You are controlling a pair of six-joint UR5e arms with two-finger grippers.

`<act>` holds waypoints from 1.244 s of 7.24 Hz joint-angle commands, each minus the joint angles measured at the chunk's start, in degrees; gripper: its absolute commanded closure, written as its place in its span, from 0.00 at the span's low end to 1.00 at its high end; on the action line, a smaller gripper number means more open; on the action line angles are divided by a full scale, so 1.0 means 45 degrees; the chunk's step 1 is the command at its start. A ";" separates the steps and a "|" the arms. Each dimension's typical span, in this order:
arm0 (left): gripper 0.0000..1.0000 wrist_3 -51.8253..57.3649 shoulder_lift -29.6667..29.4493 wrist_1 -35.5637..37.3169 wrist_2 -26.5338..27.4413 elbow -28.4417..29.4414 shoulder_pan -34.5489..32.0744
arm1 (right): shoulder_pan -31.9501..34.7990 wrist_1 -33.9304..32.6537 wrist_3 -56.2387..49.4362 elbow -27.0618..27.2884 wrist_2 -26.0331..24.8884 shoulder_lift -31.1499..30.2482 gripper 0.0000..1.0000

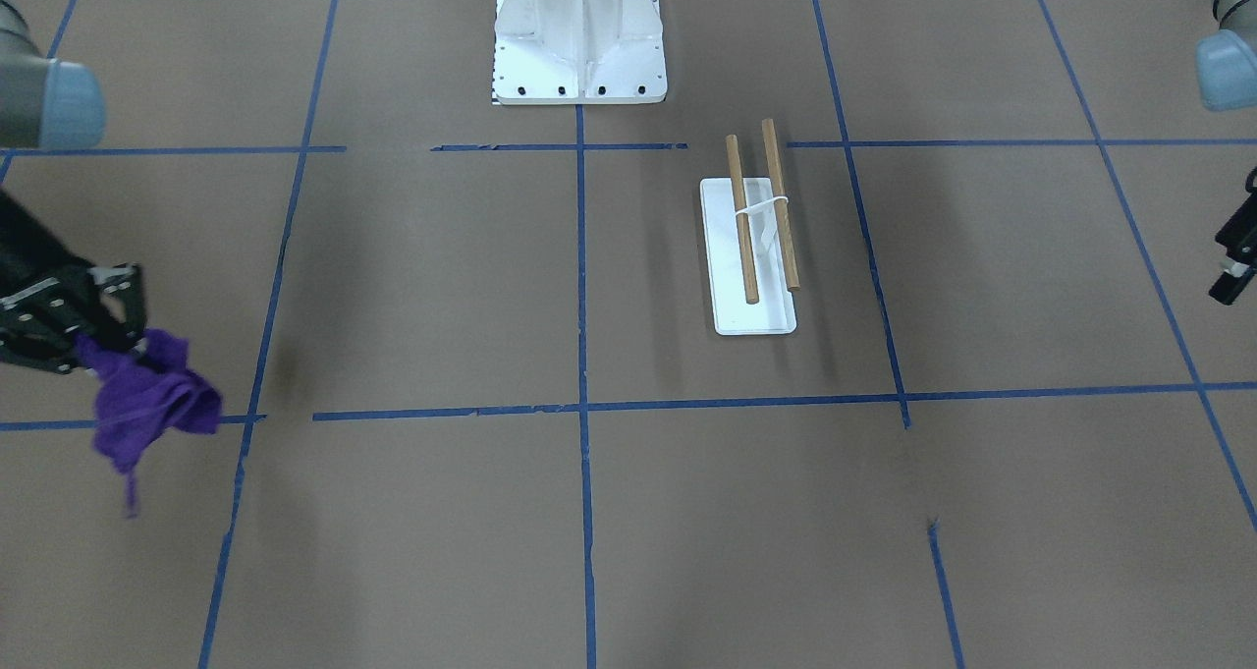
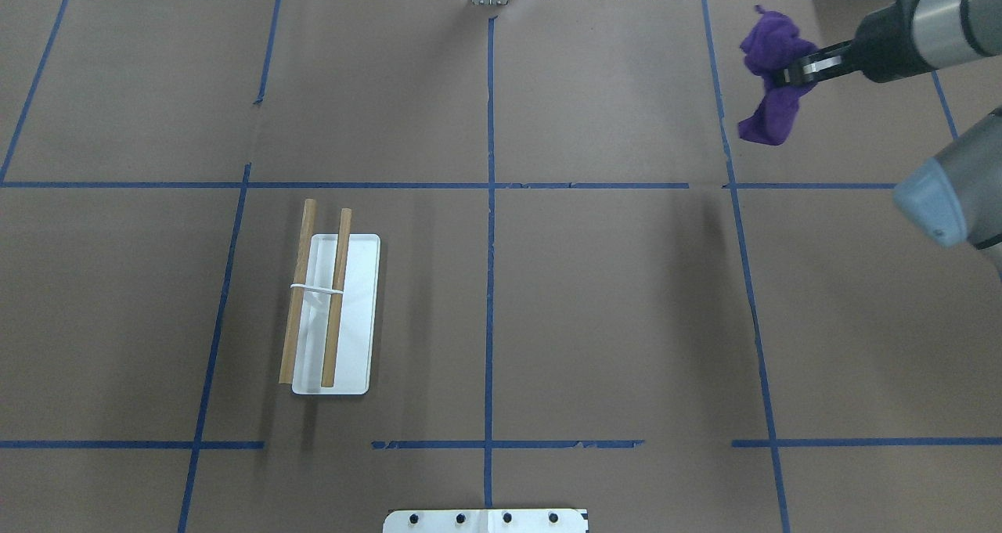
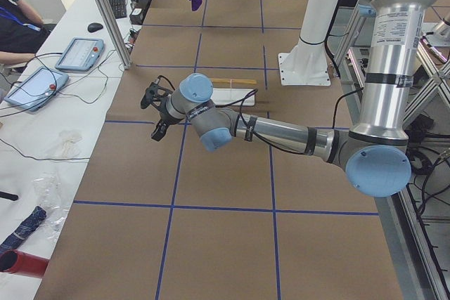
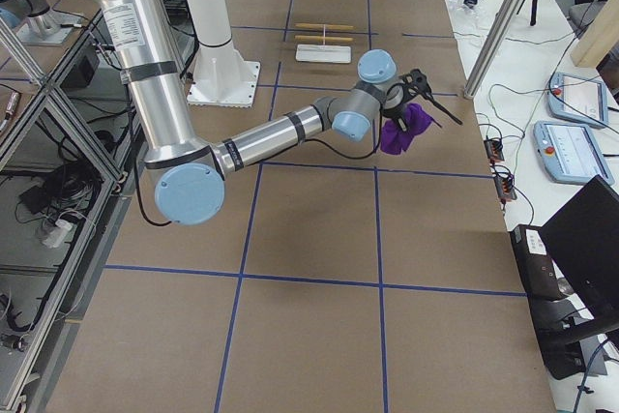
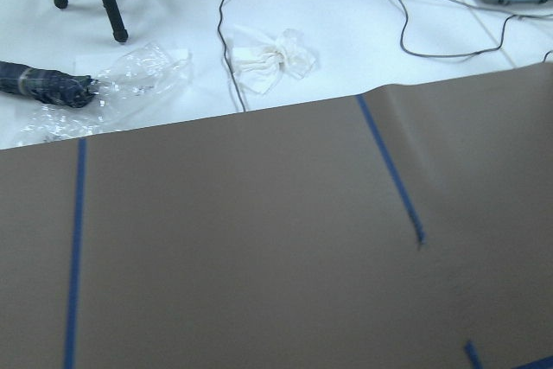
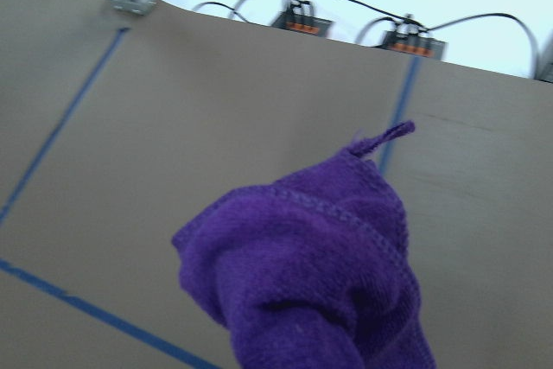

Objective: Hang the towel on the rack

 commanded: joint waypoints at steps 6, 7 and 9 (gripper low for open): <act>0.00 -1.4659 -0.4955 -0.2022 -0.0031 -0.0075 0.5523 | -0.6261 -0.0082 0.0241 0.1403 -0.5277 0.2622 1.00; 0.00 -1.4700 -0.5482 -0.1983 -0.0011 0.0003 0.5896 | -0.6419 -0.0120 0.0240 0.1616 -0.5297 0.2758 1.00; 0.00 -1.4701 -0.5974 -0.1866 0.0067 0.0042 0.6502 | -0.6615 -0.0140 0.0240 0.1637 -0.5316 0.2798 1.00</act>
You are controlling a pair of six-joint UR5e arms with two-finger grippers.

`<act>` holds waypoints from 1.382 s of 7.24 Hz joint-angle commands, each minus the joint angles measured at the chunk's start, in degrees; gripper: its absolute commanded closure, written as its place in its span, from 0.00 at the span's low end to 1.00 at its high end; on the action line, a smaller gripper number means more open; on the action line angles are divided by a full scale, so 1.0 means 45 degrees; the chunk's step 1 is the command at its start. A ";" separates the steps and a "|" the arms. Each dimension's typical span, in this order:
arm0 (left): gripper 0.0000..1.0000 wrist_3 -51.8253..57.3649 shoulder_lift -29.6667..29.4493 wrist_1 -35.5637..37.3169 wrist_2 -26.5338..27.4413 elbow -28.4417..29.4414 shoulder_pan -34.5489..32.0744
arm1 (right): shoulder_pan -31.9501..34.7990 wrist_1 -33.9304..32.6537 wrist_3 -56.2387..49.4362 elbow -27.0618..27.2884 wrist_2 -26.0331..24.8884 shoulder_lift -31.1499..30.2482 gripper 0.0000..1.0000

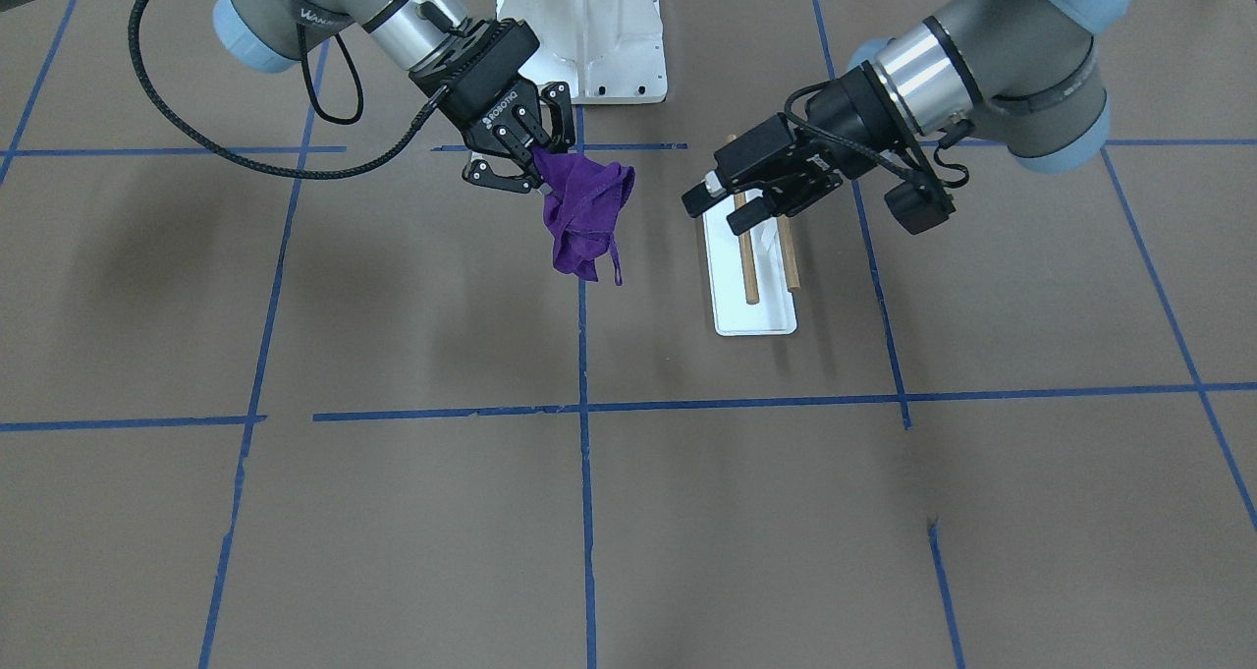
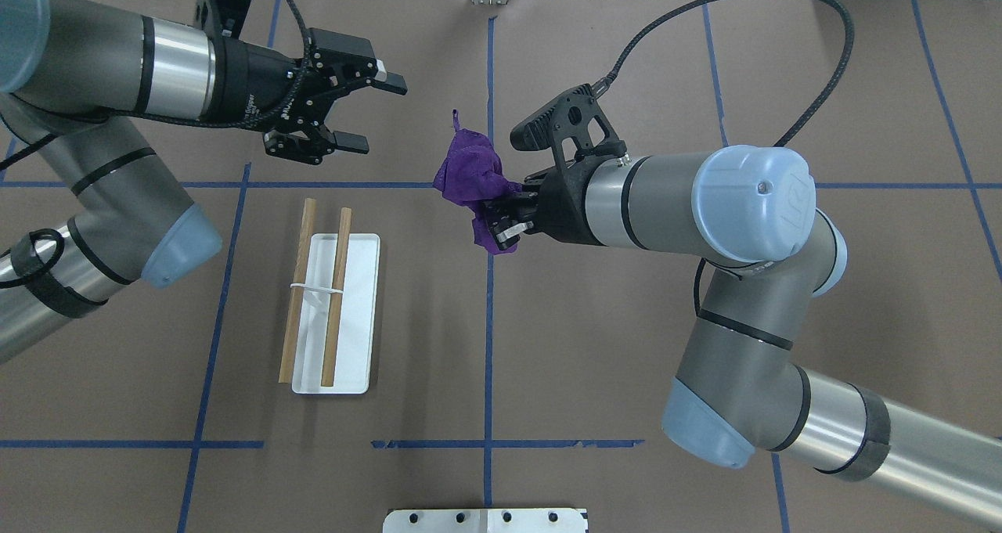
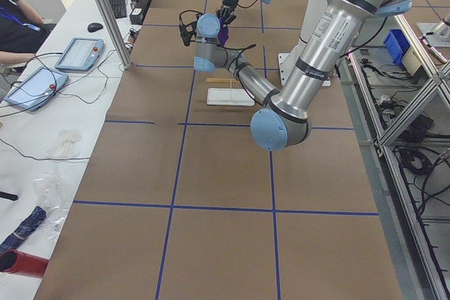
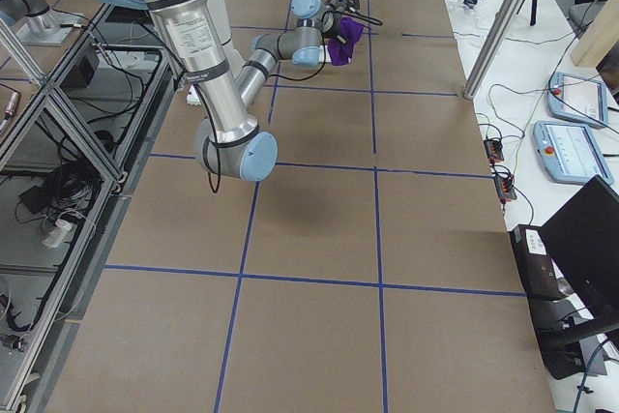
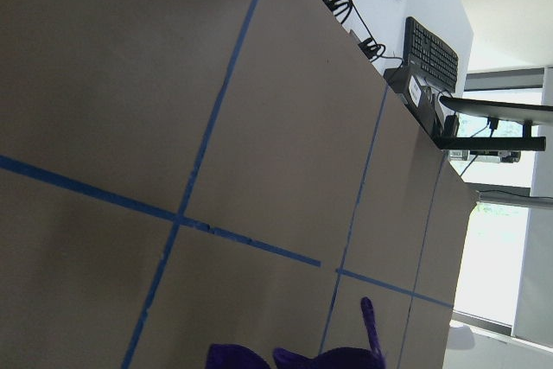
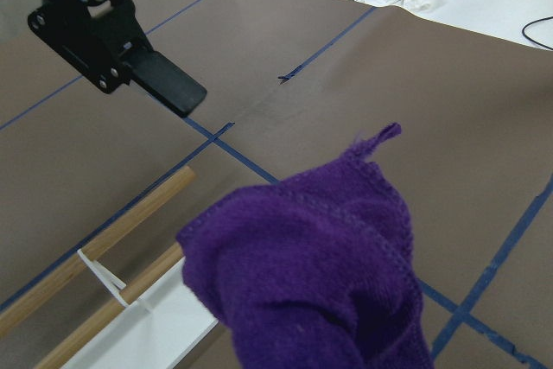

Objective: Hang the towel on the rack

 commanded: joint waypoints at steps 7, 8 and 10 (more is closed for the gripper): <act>0.48 0.0114 -0.0631 -0.0021 0.0043 0.0235 0.0824 | -0.0227 -0.0125 0.0019 0.0000 0.0004 0.0272 1.00; 0.77 0.0133 -0.0631 -0.0021 0.0043 0.0215 0.0863 | -0.0246 -0.0338 0.0019 0.0000 0.0004 0.0408 1.00; 1.00 0.0192 -0.0592 -0.0002 0.0024 0.0138 0.0863 | -0.0247 -0.0438 0.0000 0.0019 0.0023 0.0429 1.00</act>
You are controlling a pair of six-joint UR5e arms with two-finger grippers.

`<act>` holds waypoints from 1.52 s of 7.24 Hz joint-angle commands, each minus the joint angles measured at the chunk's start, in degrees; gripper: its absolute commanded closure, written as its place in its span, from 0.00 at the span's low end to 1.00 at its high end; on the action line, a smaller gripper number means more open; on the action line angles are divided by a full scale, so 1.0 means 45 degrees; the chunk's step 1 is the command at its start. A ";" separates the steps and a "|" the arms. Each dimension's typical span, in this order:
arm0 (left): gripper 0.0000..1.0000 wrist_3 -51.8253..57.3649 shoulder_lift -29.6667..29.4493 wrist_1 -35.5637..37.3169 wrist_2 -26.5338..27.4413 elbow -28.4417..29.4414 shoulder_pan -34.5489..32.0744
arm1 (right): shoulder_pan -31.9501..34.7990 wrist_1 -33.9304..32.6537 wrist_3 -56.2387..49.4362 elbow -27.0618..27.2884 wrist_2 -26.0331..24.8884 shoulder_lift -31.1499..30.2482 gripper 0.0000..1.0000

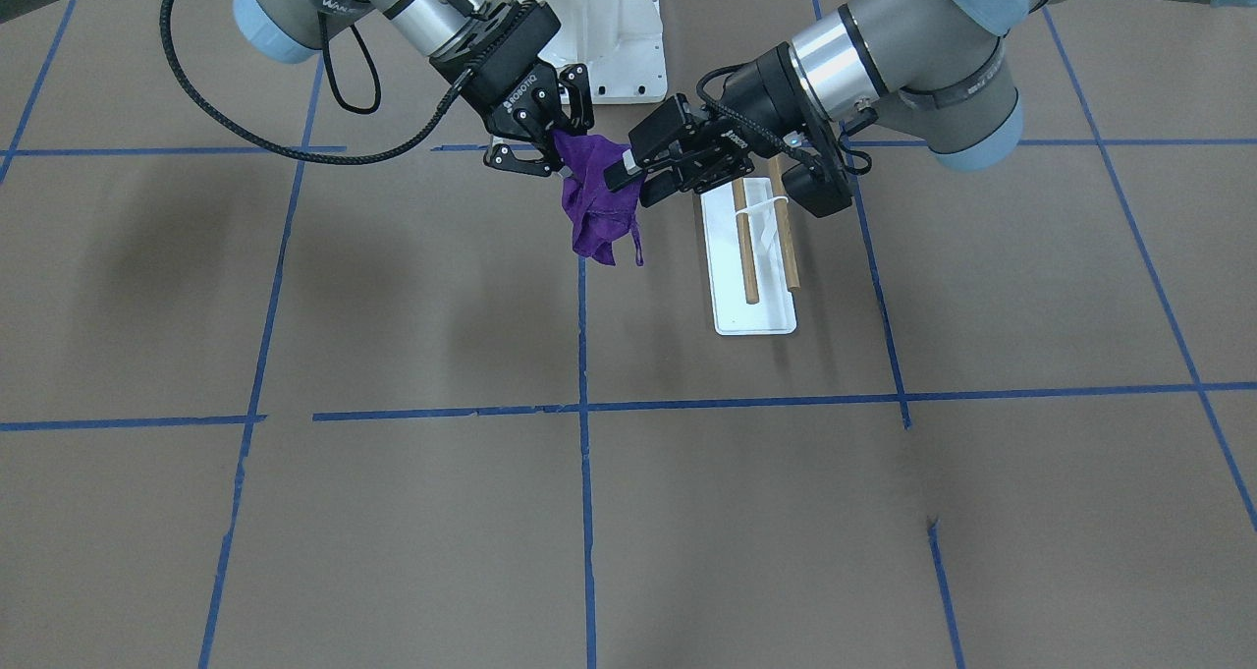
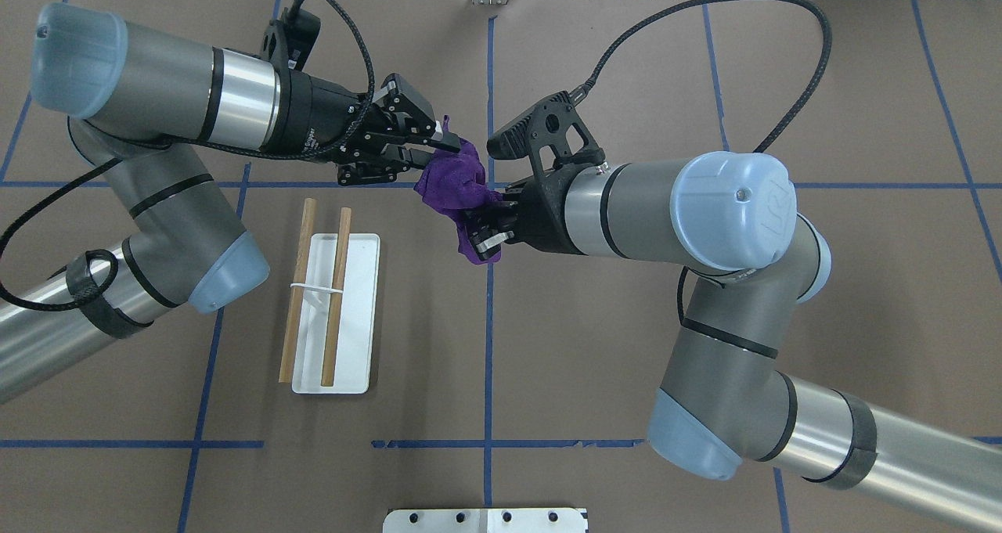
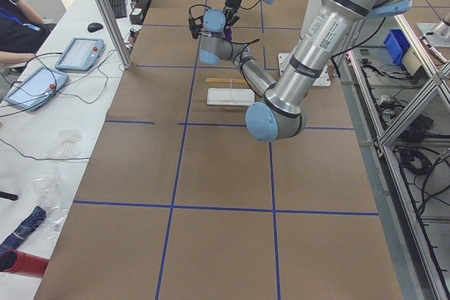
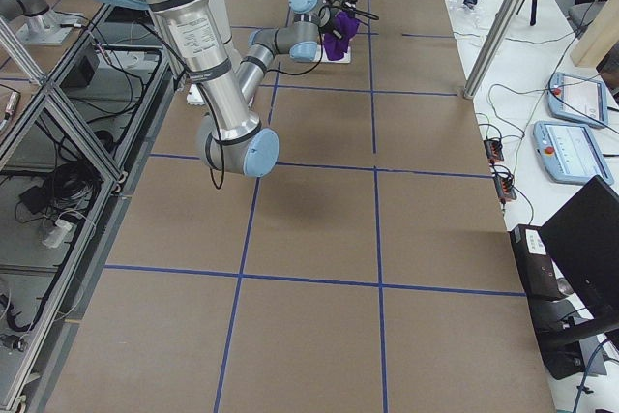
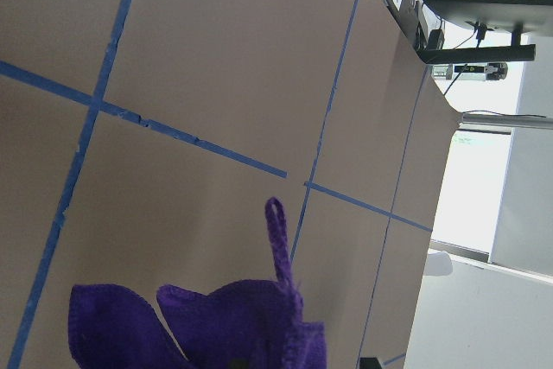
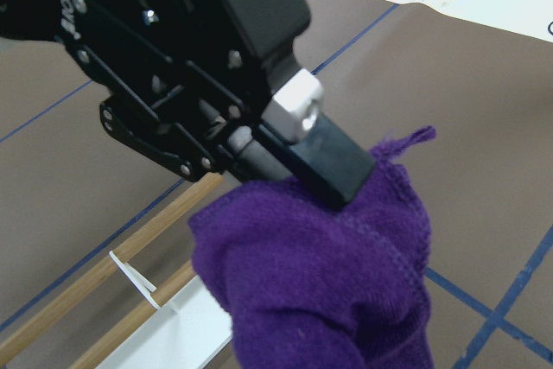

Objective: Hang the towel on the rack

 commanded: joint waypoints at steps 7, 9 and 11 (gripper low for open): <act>1.00 0.0030 0.0068 0.0034 -0.0074 -0.0130 -0.0010 | -0.0143 -0.3653 -0.0016 0.1674 0.0445 -0.0026 0.00; 1.00 0.0011 0.0145 0.0054 0.0042 -0.0208 -0.0048 | 0.0457 -0.5173 -0.0016 0.2803 0.1376 -0.0549 0.00; 1.00 -0.0009 0.0843 0.0074 0.1399 -0.0886 -0.0146 | 0.2638 -0.9696 -0.0151 0.3882 0.2588 -0.0631 0.00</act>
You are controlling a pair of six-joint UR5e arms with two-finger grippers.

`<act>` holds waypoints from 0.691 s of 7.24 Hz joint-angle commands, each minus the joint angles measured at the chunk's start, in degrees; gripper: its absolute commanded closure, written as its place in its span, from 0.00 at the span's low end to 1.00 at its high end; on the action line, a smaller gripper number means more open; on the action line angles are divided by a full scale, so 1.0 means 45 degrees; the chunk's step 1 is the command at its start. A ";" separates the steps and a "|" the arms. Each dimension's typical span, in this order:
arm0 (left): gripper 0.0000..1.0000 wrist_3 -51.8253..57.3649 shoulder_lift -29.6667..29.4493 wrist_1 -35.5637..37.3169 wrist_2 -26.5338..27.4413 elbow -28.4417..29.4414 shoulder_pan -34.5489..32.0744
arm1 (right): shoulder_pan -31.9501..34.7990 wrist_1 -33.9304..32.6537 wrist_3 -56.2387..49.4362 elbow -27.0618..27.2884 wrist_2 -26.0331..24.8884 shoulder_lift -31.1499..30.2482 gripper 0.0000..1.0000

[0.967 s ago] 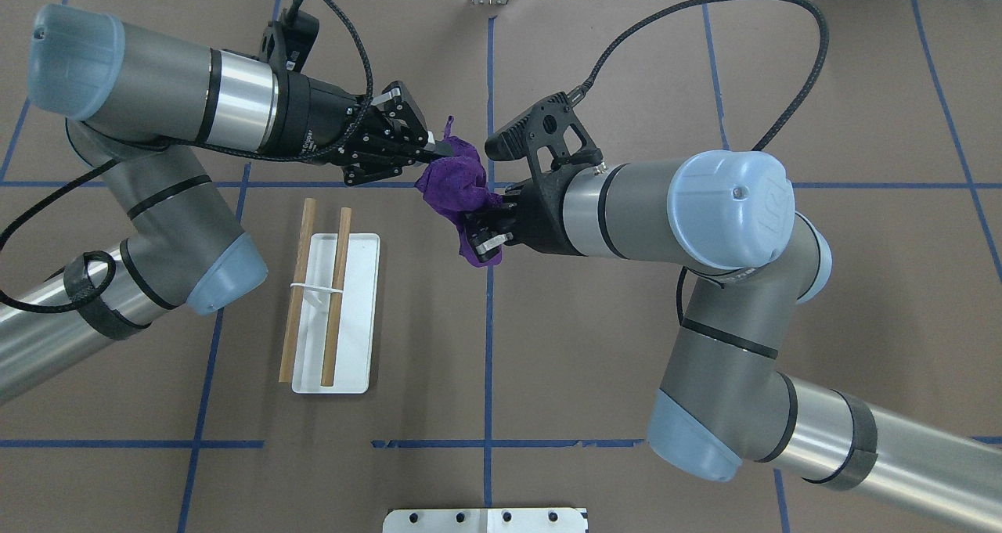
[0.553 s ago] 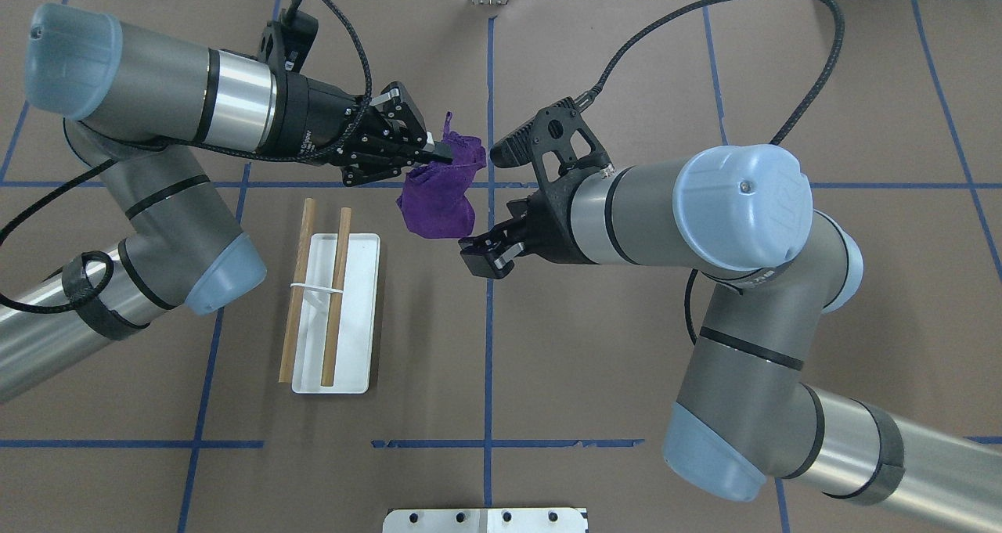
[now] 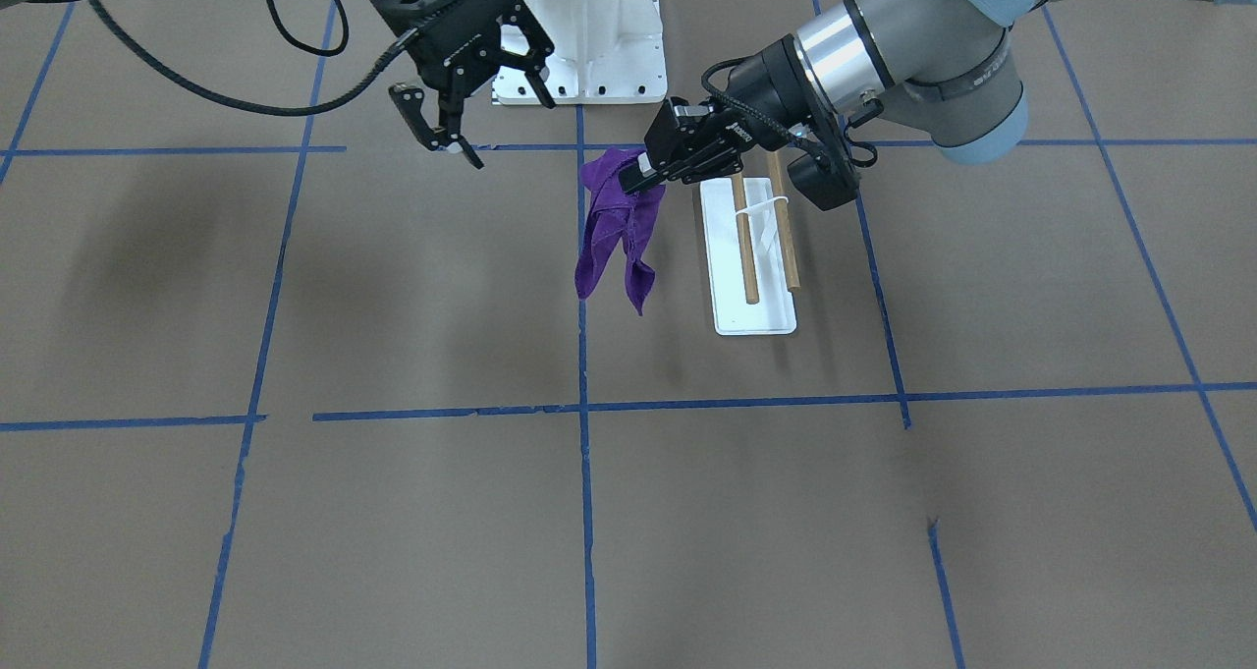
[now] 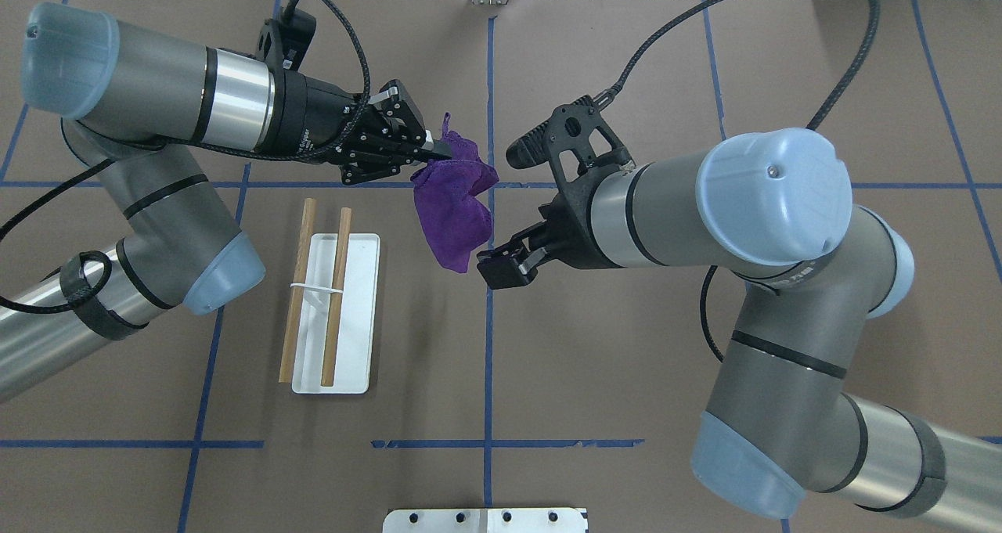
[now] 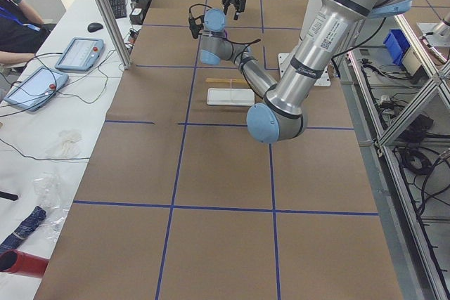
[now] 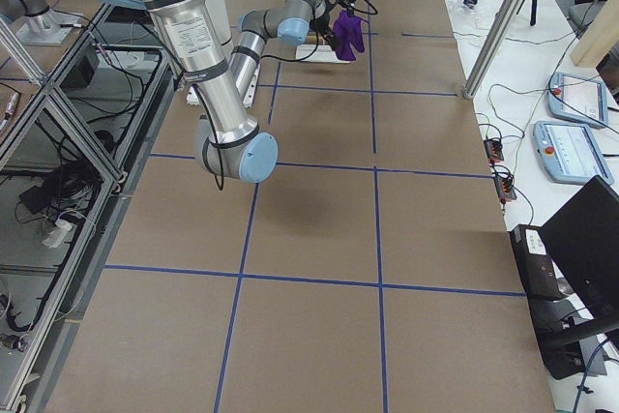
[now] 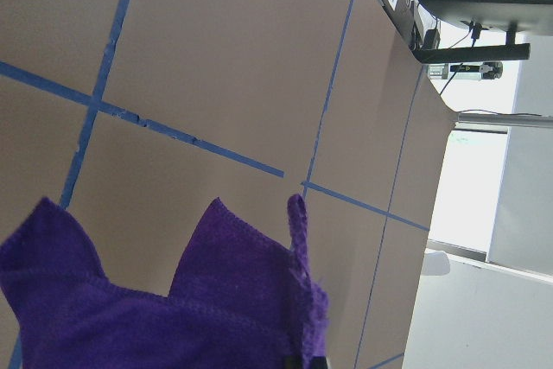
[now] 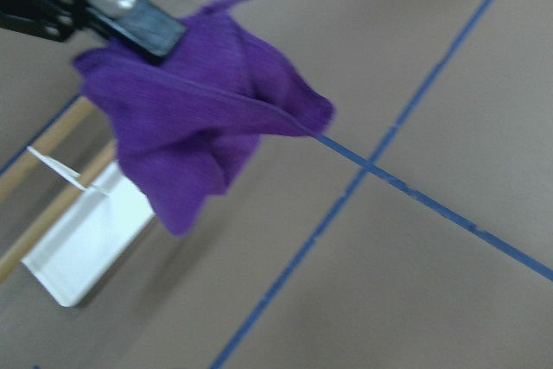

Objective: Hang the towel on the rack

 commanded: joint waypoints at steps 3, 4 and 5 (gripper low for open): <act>1.00 -0.0106 0.1574 0.2256 0.2949 -0.2741 -0.0023 | 0.3639 -0.5786 -0.0143 0.0520 0.1455 -0.0243 0.00; 1.00 0.0029 0.1593 0.4885 0.3089 -0.4415 -0.0023 | 0.4051 -0.6009 -0.0143 0.0501 0.1455 -0.0340 0.00; 1.00 0.0765 0.1593 0.6883 0.3091 -0.5456 0.0016 | 0.4133 -0.6011 -0.0162 0.0462 0.1455 -0.0496 0.00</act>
